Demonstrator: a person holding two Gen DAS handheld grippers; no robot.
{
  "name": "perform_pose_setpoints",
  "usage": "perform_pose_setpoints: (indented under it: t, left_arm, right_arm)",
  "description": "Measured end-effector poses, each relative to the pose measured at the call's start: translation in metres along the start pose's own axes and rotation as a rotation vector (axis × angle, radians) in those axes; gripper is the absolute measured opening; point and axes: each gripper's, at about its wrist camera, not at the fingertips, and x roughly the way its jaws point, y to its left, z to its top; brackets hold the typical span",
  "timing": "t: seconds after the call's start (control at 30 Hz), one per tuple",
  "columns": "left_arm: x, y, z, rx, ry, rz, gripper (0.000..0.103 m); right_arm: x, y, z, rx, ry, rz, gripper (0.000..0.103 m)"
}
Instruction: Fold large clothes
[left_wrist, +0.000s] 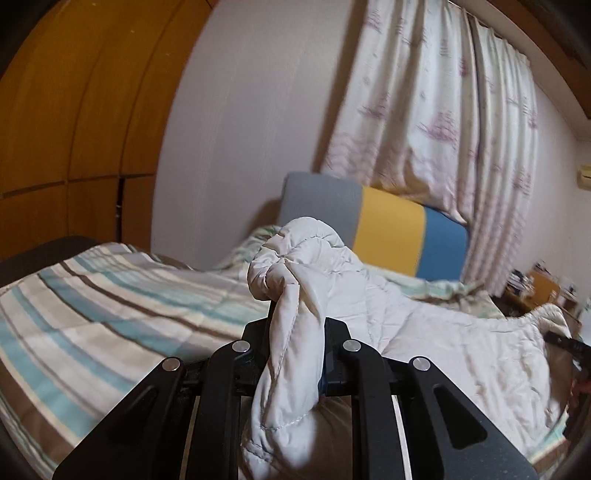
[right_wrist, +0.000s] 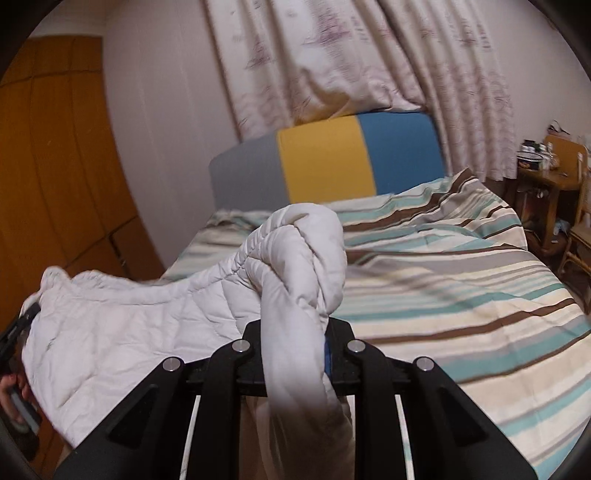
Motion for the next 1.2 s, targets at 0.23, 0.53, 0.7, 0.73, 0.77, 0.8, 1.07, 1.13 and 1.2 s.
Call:
perform_pose_setpoints:
  t: [0.23, 0.53, 0.7, 0.73, 0.77, 0.8, 1.07, 1.13, 1.2]
  left_arm:
    - [0.086, -0.012, -0.011, 0.004, 0.111, 0.136, 0.016]
    - [0.152, -0.004, -0.066, 0.077, 0.311, 0.289, 0.017]
    - [0.166, -0.002, -0.093, 0.118, 0.344, 0.332, 0.021]
    - [0.169, -0.003, -0.096, 0.127, 0.357, 0.339, 0.022]
    - [0.174, -0.004, -0.099, 0.139, 0.375, 0.346, 0.023]
    - [0.177, -0.007, -0.100, 0.148, 0.388, 0.353, 0.024]
    - [0.189, -0.014, -0.108, 0.199, 0.442, 0.382, 0.026]
    - [0.188, -0.014, -0.107, 0.196, 0.443, 0.380, 0.030]
    - [0.187, -0.016, -0.103, 0.193, 0.459, 0.371, 0.032]
  right_arm:
    - [0.087, -0.013, -0.003, 0.039, 0.082, -0.103, 0.017]
    - [0.158, -0.027, -0.050, -0.027, 0.225, -0.242, 0.025]
    - [0.182, -0.040, -0.066, -0.010, 0.301, -0.271, 0.036]
    - [0.186, -0.041, -0.068, -0.010, 0.319, -0.276, 0.038]
    - [0.191, -0.042, -0.070, -0.013, 0.335, -0.286, 0.039]
    - [0.196, -0.041, -0.073, -0.025, 0.353, -0.303, 0.041]
    - [0.215, -0.023, -0.087, -0.140, 0.403, -0.400, 0.045]
    - [0.215, -0.021, -0.088, -0.152, 0.400, -0.413, 0.045]
    - [0.215, -0.021, -0.088, -0.151, 0.398, -0.416, 0.045]
